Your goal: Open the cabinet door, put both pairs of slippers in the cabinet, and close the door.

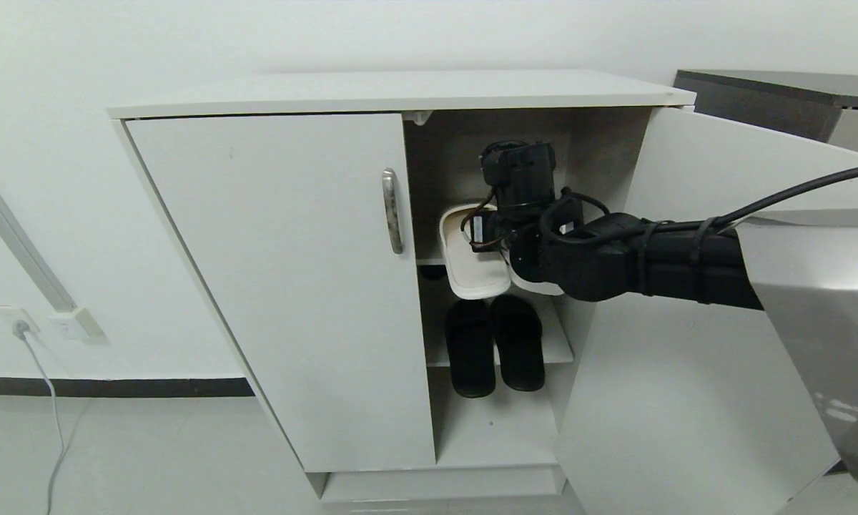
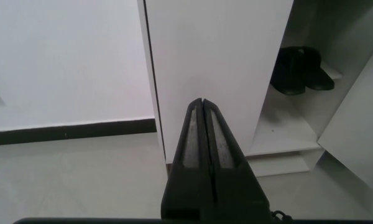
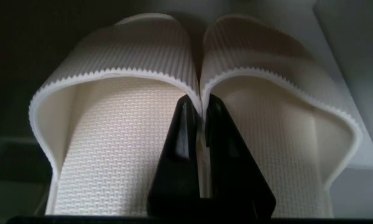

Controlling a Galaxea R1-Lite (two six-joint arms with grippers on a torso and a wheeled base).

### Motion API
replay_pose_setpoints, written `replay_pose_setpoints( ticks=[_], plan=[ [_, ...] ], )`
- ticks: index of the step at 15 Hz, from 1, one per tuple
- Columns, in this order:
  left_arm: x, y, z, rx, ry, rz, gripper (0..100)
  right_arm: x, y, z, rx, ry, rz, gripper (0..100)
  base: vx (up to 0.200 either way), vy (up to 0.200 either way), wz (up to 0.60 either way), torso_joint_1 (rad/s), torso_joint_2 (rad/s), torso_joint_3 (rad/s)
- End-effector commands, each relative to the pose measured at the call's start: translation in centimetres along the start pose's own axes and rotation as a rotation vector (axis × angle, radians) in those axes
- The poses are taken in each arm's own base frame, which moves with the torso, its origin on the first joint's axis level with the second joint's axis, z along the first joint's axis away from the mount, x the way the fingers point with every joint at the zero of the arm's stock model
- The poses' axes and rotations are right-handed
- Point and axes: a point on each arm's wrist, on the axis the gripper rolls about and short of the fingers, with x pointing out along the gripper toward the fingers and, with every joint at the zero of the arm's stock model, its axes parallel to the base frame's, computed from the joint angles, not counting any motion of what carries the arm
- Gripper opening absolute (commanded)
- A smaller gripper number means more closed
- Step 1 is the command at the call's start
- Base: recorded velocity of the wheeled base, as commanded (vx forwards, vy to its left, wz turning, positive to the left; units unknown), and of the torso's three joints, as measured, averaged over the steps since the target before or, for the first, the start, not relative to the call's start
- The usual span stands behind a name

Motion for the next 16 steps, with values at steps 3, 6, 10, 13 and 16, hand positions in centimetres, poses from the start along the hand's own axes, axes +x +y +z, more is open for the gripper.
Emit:
replay_pose_setpoints(
  ticks=[3, 6, 10, 13, 16],
  plan=[
    [0.0, 0.0, 0.0, 0.0, 0.0, 0.0, 0, 0.9, -0.5, 0.2, 0.038, -0.05, -0.026, 0, 0.0, 0.0, 0.0, 0.0, 0.0, 0.0],
    [0.0, 0.0, 0.0, 0.0, 0.0, 0.0, 0, 1.1, -0.8, 0.3, 0.046, -0.057, -0.044, 0, 0.0, 0.0, 0.0, 0.0, 0.0, 0.0],
    [0.0, 0.0, 0.0, 0.0, 0.0, 0.0, 0, 1.2, -1.0, 0.4, 0.057, -0.071, -0.078, 0, 0.1, 0.0, 0.0, 0.0, 0.0, 0.001],
    [0.0, 0.0, 0.0, 0.002, 0.0, 0.001, 0, 1.2, -1.1, 0.5, 0.058, -0.073, -0.09, 0, 0.0, 0.0, 0.0, 0.0, 0.0, 0.0],
    [0.0, 0.0, 0.0, 0.002, 0.0, 0.0, 0, 1.2, -1.1, 0.5, 0.059, -0.075, -0.089, 0, 0.0, 0.0, 0.0, 0.0, 0.0, 0.0]
  ],
)
